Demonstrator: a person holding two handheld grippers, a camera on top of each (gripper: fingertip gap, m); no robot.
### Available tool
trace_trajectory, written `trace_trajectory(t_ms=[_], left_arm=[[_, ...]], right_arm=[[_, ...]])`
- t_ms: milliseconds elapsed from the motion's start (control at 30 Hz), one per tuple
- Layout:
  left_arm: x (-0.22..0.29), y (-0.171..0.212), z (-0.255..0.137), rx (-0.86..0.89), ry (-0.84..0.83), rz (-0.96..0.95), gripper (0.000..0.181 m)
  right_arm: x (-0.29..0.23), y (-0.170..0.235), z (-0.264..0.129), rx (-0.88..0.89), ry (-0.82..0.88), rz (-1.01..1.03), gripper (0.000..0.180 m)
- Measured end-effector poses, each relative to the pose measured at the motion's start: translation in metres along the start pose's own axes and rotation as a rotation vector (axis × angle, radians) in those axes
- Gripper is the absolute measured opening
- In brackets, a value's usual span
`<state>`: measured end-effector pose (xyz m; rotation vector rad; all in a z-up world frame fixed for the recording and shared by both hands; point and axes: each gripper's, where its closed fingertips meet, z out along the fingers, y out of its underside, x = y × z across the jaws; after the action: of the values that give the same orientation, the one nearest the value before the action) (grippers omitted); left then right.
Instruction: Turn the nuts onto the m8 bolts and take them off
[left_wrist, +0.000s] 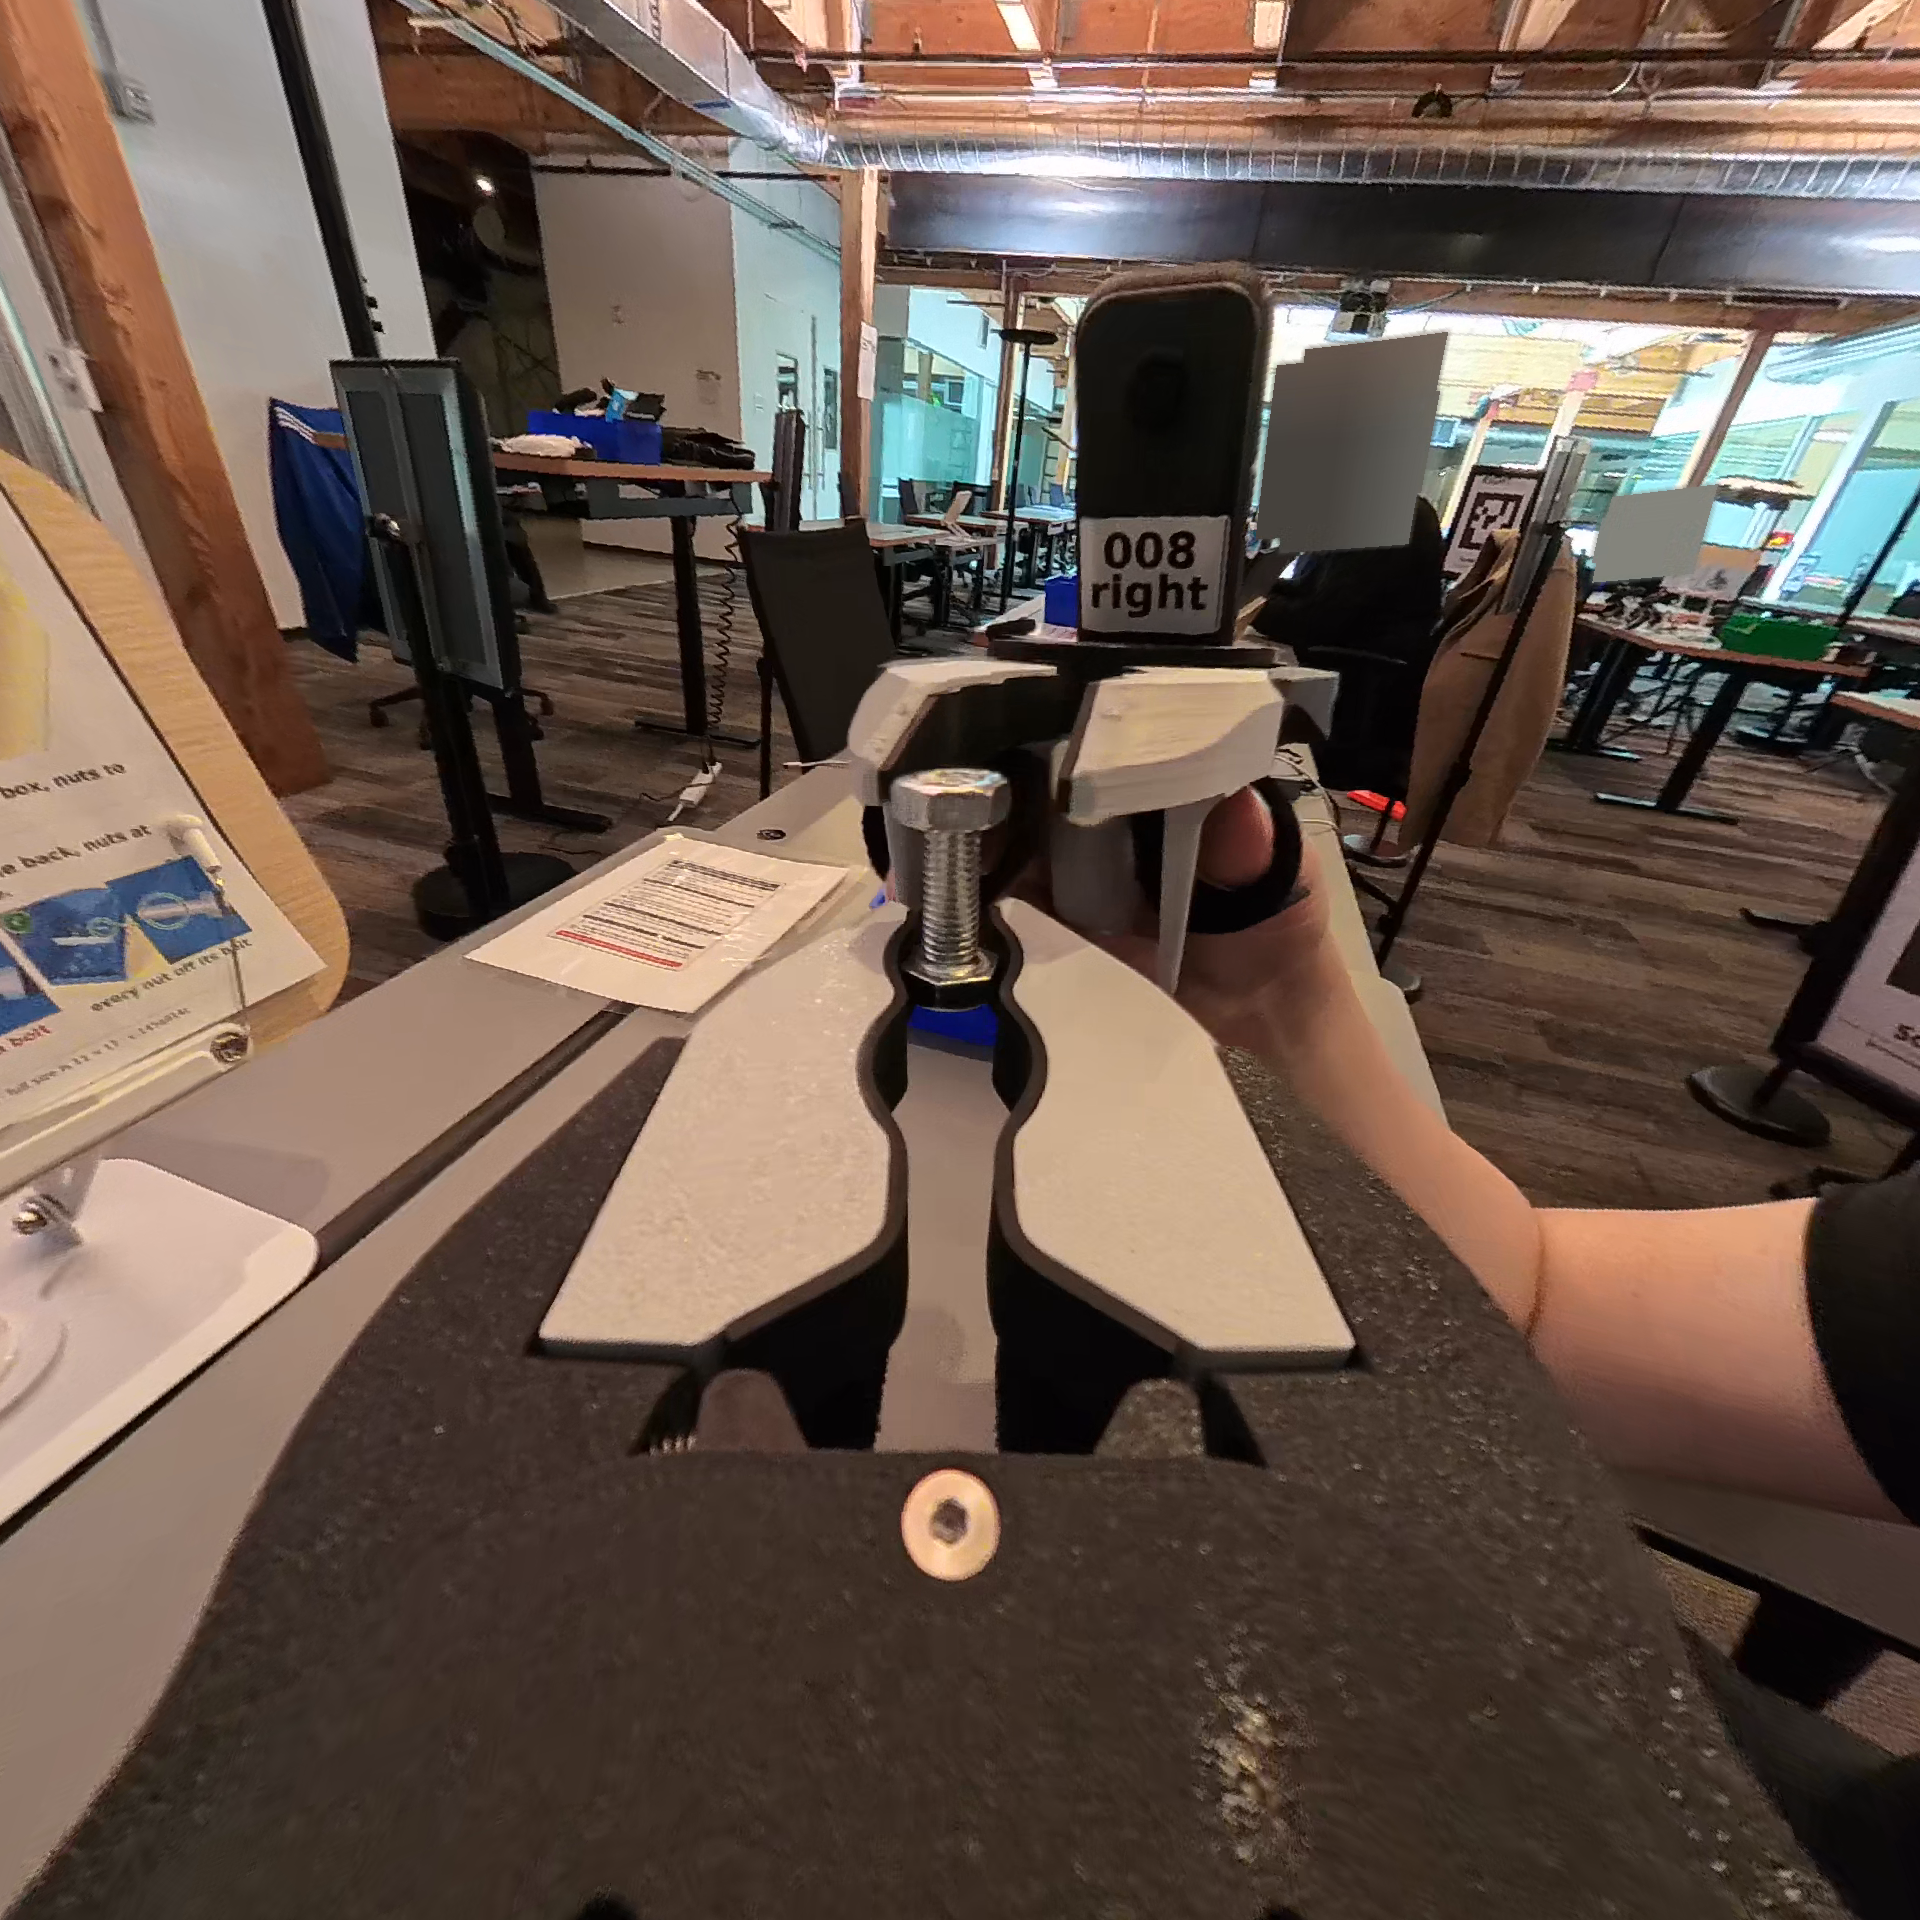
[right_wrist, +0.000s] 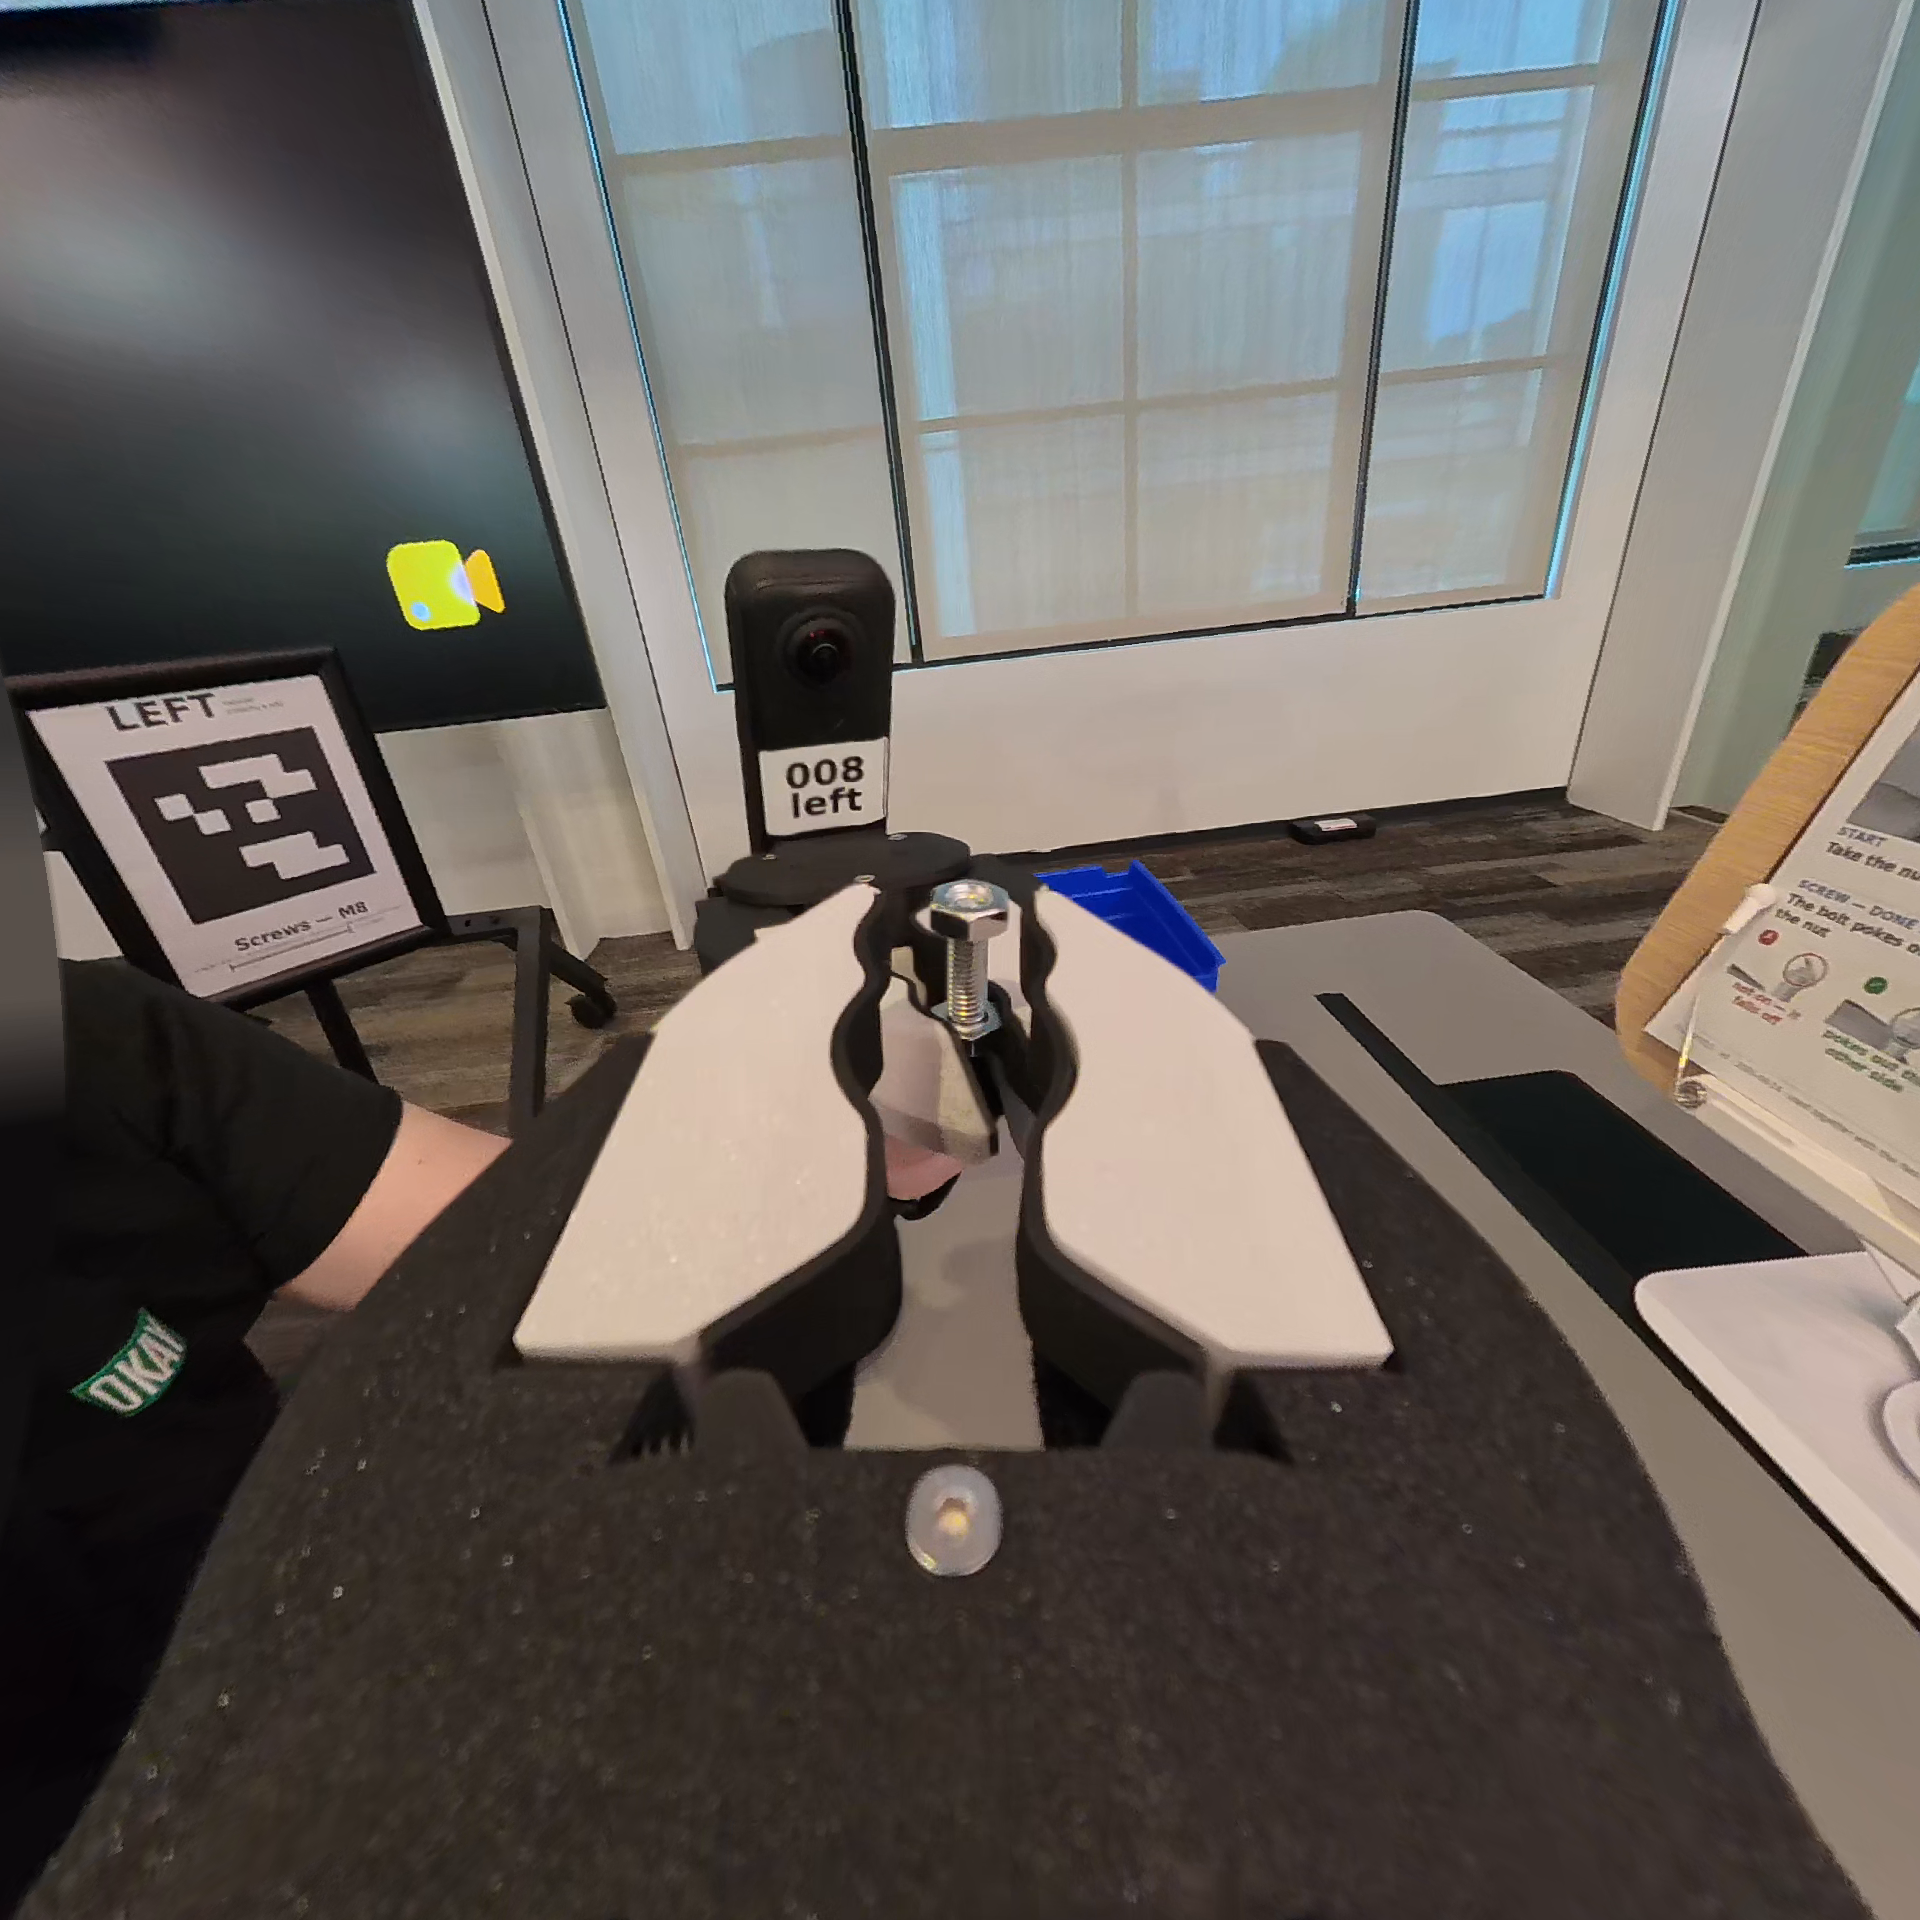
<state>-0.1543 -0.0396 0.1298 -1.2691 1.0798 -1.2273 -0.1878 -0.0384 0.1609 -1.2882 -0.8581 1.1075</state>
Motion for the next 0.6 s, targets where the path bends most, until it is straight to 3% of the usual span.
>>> trace_trajectory(t_ms=[600], left_arm=[[0.0019,-0.0016,-0.0012,0.000,0.000,0.007,0.011]], right_arm=[[0.0057,0.0003,-0.0035,-0.006,0.038,-0.015,0.022]])
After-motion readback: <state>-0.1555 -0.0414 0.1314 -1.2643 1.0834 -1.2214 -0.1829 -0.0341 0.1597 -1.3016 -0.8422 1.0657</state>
